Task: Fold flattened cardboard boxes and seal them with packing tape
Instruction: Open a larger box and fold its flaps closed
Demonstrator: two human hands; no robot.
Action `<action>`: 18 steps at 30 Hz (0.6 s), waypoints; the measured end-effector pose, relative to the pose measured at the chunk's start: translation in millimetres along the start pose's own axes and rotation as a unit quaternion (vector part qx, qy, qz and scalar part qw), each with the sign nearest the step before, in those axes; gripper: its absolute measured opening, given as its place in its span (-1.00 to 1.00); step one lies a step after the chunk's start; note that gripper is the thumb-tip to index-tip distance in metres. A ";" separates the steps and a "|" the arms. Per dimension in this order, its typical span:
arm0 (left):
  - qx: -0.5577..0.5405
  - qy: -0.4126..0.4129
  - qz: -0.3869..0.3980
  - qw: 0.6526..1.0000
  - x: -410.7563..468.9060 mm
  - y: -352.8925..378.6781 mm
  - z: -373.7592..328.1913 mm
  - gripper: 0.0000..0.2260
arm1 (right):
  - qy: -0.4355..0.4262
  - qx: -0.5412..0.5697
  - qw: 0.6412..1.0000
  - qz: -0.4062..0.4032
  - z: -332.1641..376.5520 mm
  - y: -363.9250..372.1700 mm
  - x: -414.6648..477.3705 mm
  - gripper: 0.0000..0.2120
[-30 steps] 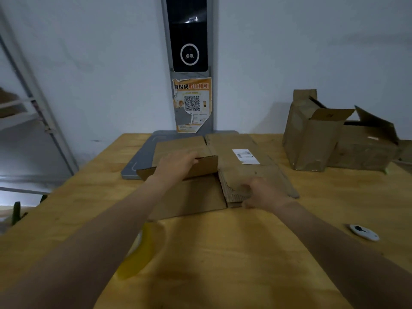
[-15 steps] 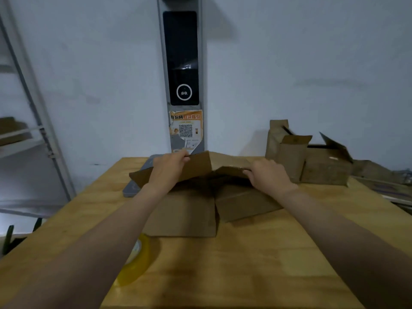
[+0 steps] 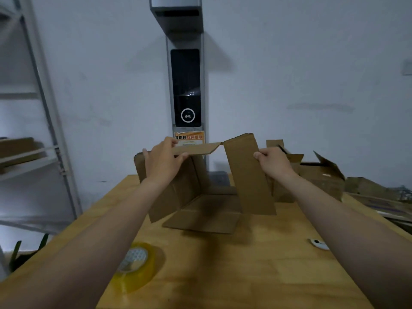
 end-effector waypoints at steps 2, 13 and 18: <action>0.023 -0.017 -0.015 0.999 -4.8 -11.6 11.3 -0.50 | 0.005 0.021 1.000 -0.005 4.6 -4.2 -4.8 -0.77; -0.089 -0.244 0.117 0.959 -68.9 18.3 94.5 -0.15 | 0.140 0.087 0.986 -0.026 -39.1 -27.1 -27.8 -0.81; -0.105 -0.250 0.119 0.955 -70.7 24.9 87.8 -0.38 | 0.251 0.187 0.949 -0.031 -72.3 -40.3 -43.4 -0.64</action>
Point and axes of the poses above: each hand's wrist, its own x-axis towards the middle knuckle, its own y-axis out of the palm, z = x × y, the point moved 10 cm from there along x, towards the middle knuckle, and after that the axes turned 7 degrees about -z, right-handed, at the moved point
